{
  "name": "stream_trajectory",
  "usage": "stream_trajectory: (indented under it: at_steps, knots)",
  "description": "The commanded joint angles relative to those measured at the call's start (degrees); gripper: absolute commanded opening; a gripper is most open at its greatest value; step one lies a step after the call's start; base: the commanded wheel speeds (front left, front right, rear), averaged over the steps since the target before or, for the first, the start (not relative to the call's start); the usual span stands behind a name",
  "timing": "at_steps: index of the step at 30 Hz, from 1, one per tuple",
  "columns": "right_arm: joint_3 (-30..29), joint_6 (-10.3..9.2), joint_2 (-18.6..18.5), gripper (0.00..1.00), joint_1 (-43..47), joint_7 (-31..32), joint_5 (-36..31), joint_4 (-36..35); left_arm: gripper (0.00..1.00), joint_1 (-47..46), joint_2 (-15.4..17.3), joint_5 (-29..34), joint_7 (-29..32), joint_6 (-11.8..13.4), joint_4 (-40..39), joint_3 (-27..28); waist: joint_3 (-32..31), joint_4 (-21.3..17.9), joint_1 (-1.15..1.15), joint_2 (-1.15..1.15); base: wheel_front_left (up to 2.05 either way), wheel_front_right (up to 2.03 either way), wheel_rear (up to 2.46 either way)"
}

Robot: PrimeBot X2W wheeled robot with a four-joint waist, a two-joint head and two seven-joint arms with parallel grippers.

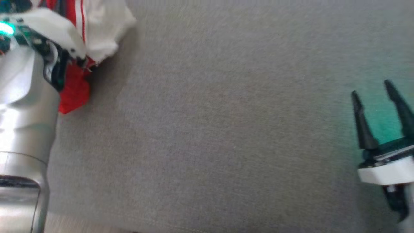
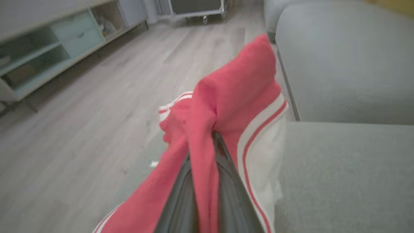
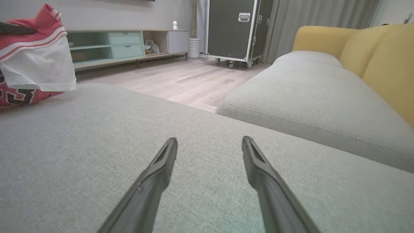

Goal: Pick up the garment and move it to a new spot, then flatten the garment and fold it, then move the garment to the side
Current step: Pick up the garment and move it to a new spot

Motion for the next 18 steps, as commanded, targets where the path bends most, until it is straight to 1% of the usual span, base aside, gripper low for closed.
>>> stream_trajectory:
  at_steps: [1,3,6,10,12,15,18]
  knots:
    - [1.38,-0.04,0.29,1.00,-0.26,-0.65,0.05,-0.74,0.00,-2.98,3.83,-0.94,-1.02,0.10,-3.41,-0.80,-4.63,-3.45,0.00,0.00,0.00,0.00,0.00]
    - [2.27,-0.04,2.40,1.00,-0.46,-0.74,0.19,0.55,0.00,-3.26,4.98,-2.91,-2.02,0.10,-6.80,-4.21,-7.80,-5.57,0.00,0.00,0.00,0.00,0.00]
    - [2.79,-0.04,5.69,1.00,0.04,-0.77,0.74,1.34,0.00,-3.76,7.17,-5.86,-1.92,0.09,-12.09,-9.58,-12.23,-8.86,0.00,0.00,0.00,0.00,0.00]
    - [3.48,-0.04,8.92,1.00,0.97,-0.78,0.90,1.65,0.00,-4.98,9.60,-9.45,-1.15,0.09,-19.25,-15.82,-16.72,-13.86,0.00,0.00,0.00,0.00,0.00]
    - [3.81,-0.04,10.09,1.00,1.42,-0.79,0.91,1.71,0.00,-5.73,10.30,-11.18,-0.86,0.09,-22.27,-18.27,-18.52,-16.42,0.00,0.00,0.00,0.00,0.00]
    - [4.36,-0.04,11.20,1.00,2.14,-0.79,0.82,1.83,0.00,-6.95,10.55,-13.32,0.24,0.09,-25.34,-20.75,-20.55,-19.93,0.00,0.00,0.00,0.00,0.00]
    - [5.15,-0.04,11.94,1.00,2.63,-0.79,0.78,2.03,0.00,-7.86,9.62,-15.19,0.71,0.09,-27.15,-22.32,-22.11,-23.23,0.00,0.00,0.00,0.00,0.00]
